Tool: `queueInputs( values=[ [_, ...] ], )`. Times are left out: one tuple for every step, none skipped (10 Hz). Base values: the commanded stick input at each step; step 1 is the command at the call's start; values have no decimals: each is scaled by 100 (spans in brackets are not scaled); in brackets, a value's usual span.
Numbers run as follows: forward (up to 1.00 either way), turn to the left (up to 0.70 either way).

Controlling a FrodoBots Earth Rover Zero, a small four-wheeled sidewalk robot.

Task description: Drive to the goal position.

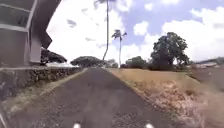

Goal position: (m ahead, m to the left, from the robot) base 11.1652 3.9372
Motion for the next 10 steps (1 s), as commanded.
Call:
queueInputs(
  values=[
    [70, 0],
    [70, 0],
    [70, 0],
    [70, 0],
    [70, 0],
    [54, 0],
    [0, 0],
    [0, 0],
    [0, -1],
    [0, -27]
  ],
)
